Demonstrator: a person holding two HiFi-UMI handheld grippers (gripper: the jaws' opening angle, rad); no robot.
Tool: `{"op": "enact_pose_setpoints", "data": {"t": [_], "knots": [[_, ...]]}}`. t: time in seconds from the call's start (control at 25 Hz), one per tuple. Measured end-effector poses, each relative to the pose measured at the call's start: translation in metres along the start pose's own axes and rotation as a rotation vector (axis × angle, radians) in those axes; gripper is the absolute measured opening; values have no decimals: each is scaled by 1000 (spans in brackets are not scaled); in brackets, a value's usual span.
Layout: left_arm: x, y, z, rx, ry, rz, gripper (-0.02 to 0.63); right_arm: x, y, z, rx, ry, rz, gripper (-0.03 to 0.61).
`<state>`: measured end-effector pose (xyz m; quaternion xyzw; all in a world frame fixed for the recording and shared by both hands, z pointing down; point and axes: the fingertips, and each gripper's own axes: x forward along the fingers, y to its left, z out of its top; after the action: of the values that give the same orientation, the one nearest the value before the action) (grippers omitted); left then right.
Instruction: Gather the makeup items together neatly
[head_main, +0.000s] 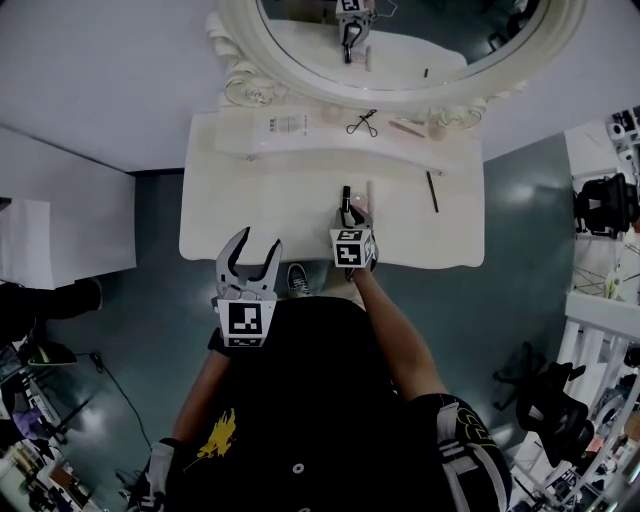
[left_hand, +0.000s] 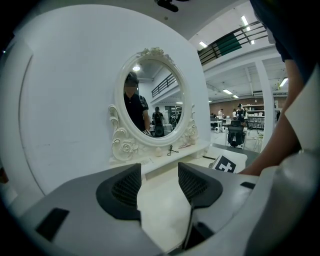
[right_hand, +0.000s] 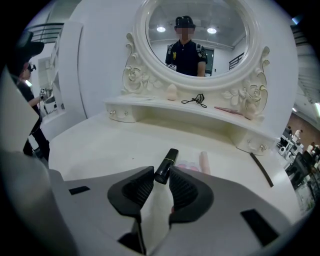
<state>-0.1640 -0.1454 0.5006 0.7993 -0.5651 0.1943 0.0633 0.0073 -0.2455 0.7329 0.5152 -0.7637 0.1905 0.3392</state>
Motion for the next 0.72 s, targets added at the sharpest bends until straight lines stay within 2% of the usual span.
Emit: {"op": "enact_pose_setpoints", "data": {"t": [0.32,0.72], "knots": [[0,2,0,-1,-3,-2,241,0,-3,-5,-29,-2,-24,110],[8,-8,2,4,1,-34,241,-13,-15,3,0,-49,-45,107]]}}
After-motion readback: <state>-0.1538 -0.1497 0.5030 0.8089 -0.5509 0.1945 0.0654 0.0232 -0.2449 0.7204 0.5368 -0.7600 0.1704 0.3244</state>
